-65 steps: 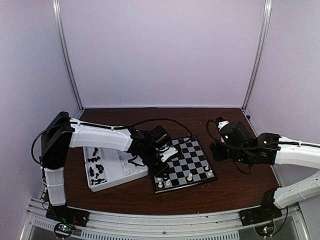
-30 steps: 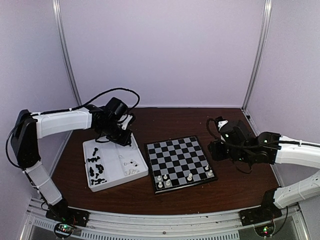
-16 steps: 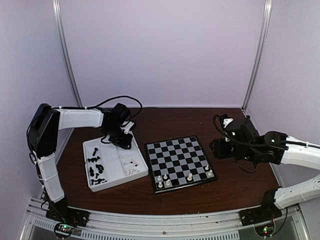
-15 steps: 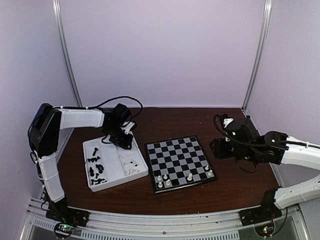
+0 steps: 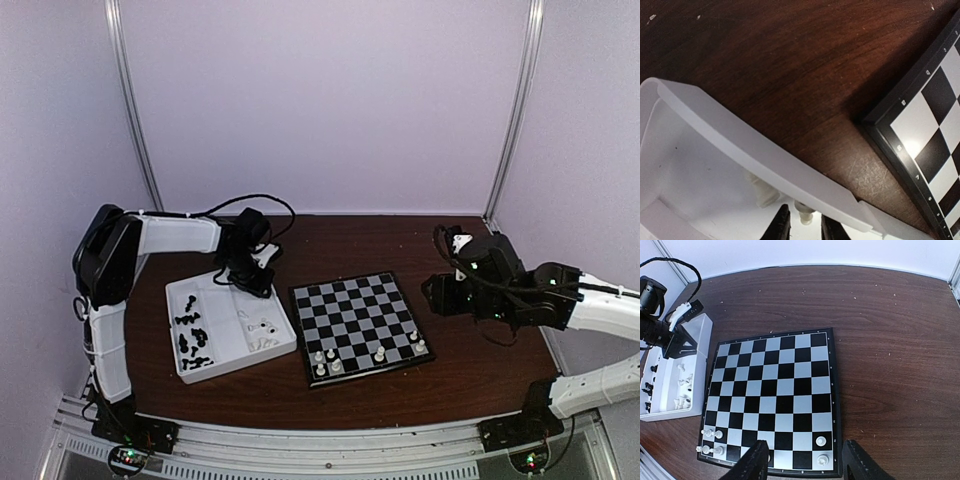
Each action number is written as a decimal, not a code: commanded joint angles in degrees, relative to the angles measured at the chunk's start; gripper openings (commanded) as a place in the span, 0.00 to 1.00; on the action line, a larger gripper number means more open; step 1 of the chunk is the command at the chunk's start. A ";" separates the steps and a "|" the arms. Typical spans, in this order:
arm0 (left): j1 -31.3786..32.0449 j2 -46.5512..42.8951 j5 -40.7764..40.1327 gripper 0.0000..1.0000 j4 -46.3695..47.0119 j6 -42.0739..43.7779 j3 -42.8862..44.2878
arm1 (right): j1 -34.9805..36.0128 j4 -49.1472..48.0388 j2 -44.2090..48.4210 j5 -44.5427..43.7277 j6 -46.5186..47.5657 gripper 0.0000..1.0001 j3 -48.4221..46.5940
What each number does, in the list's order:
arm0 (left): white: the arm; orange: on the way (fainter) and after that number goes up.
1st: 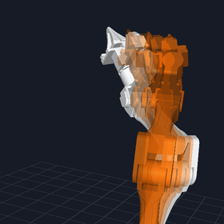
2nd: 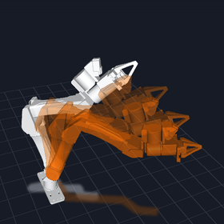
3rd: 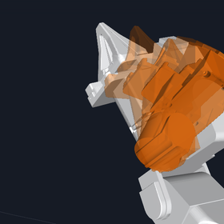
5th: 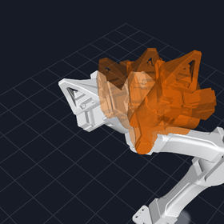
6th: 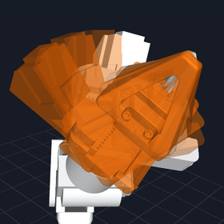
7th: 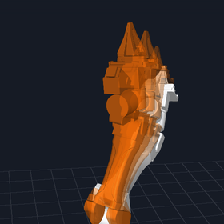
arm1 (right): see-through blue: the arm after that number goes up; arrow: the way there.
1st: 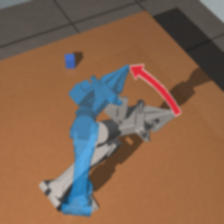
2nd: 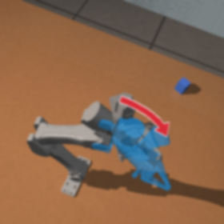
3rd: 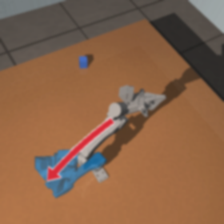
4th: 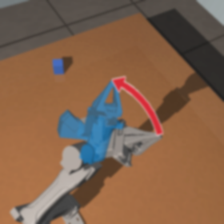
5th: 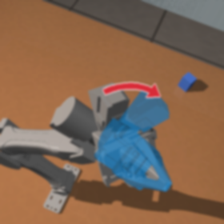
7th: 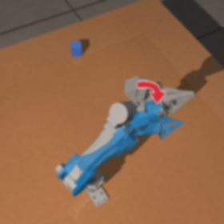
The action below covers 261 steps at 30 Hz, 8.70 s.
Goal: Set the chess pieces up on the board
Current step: Pick up the chess piece from the storage box, then adjust the chess piece.
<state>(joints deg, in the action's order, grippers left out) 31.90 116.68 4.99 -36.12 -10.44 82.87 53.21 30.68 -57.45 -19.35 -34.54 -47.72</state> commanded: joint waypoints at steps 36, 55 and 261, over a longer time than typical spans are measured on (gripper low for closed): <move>-0.35 -12.51 13.35 0.11 4.72 -9.31 -7.95 | -0.34 -1.29 -4.71 3.51 -2.80 0.55 -3.48; 4.14 -20.09 27.78 0.11 19.42 -32.09 -11.67 | 0.19 -29.38 -22.35 16.57 2.51 0.55 -7.38; 14.22 -23.58 30.18 0.15 60.04 32.62 -32.39 | -4.24 -49.99 -27.70 47.67 -13.08 0.40 0.88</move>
<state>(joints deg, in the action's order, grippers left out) 45.54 95.13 35.70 18.63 25.02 51.29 49.19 -15.14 -85.80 30.35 -45.93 -47.22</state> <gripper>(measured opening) 0.152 0.405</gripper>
